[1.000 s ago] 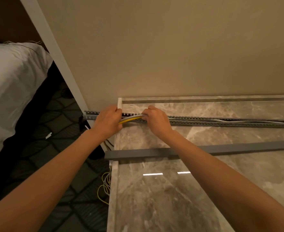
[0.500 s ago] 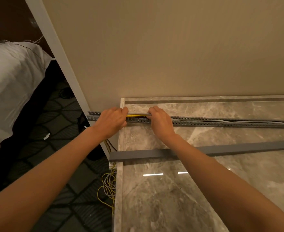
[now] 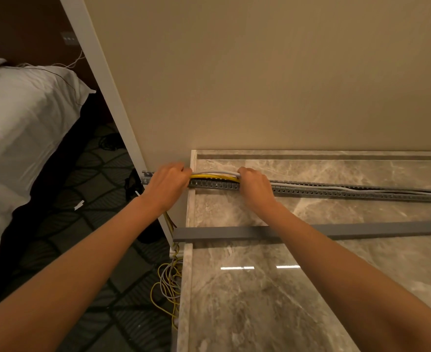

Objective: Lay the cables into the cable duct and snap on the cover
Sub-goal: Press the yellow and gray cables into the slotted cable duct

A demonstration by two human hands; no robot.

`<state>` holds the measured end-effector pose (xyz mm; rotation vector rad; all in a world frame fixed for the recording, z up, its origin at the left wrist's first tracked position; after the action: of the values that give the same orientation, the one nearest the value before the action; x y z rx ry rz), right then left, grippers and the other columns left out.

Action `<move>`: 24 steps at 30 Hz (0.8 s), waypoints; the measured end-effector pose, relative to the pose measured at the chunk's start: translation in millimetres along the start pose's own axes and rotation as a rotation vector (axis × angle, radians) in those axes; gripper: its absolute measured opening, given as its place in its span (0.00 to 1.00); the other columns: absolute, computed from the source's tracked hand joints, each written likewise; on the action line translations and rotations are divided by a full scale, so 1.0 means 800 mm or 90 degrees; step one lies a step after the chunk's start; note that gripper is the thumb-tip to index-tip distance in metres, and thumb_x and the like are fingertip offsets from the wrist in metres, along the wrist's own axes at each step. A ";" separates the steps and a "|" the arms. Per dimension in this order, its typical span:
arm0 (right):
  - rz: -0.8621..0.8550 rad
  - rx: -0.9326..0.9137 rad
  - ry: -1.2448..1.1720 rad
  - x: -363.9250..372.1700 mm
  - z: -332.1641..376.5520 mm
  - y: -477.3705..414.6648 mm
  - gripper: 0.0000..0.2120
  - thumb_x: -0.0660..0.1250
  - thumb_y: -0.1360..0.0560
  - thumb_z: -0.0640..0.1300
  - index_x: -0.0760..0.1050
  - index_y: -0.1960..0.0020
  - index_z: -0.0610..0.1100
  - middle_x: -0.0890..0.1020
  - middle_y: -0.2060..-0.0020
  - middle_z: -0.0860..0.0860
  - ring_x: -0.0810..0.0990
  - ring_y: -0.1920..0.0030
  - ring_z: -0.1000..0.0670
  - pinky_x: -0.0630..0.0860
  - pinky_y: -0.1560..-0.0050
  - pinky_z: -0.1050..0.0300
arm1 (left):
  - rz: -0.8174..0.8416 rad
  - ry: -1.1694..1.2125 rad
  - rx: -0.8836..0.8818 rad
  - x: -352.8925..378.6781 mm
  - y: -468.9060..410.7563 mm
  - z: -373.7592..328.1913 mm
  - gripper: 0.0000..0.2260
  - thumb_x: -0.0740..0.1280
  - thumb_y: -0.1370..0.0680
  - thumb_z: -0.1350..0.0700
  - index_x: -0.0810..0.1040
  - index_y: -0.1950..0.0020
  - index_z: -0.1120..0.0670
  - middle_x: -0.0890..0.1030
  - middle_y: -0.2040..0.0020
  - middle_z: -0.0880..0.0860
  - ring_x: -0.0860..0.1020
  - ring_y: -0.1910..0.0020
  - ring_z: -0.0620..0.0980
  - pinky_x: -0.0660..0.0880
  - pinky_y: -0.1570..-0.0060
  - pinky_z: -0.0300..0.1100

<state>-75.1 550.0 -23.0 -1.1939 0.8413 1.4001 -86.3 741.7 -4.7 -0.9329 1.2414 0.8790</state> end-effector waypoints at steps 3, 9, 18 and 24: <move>-0.060 -0.115 -0.094 -0.004 0.028 -0.004 0.12 0.57 0.24 0.36 0.72 0.43 0.36 0.82 0.50 0.38 0.79 0.52 0.39 0.72 0.49 0.50 | 0.002 -0.012 -0.005 0.001 -0.005 0.000 0.08 0.58 0.21 0.63 0.75 0.47 0.62 0.79 0.49 0.60 0.77 0.53 0.57 0.75 0.55 0.48; 0.034 -0.194 -0.018 0.012 0.050 -0.015 0.16 0.57 0.24 0.32 0.70 0.38 0.40 0.79 0.43 0.42 0.75 0.41 0.42 0.62 0.35 0.50 | -0.011 0.007 -0.050 0.011 0.000 -0.003 0.09 0.59 0.22 0.60 0.72 0.44 0.61 0.76 0.47 0.61 0.77 0.52 0.58 0.74 0.54 0.50; -0.003 -0.167 -0.059 0.020 0.053 -0.011 0.23 0.57 0.31 0.23 0.72 0.40 0.37 0.81 0.48 0.39 0.77 0.47 0.40 0.63 0.37 0.52 | -0.126 -0.103 -0.087 0.012 0.013 0.006 0.11 0.74 0.40 0.66 0.74 0.64 0.58 0.78 0.68 0.58 0.75 0.69 0.56 0.73 0.69 0.43; -0.032 -0.135 -0.080 0.019 0.040 -0.016 0.19 0.58 0.28 0.27 0.75 0.41 0.38 0.82 0.49 0.38 0.78 0.47 0.39 0.70 0.49 0.50 | -0.098 0.000 -0.222 0.019 0.029 0.051 0.15 0.68 0.29 0.62 0.71 0.45 0.60 0.76 0.49 0.60 0.74 0.53 0.58 0.73 0.56 0.51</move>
<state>-68.2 586.6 -28.1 -1.2626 0.5813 1.5348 -90.5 788.8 -18.7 -1.2882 1.0169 0.9897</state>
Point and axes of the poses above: each hand's wrist, its own y-axis away from the middle knuckle, its own x-axis out of the palm, z = x × y, the point moved 1 cm from there along -y, towards the middle knuckle
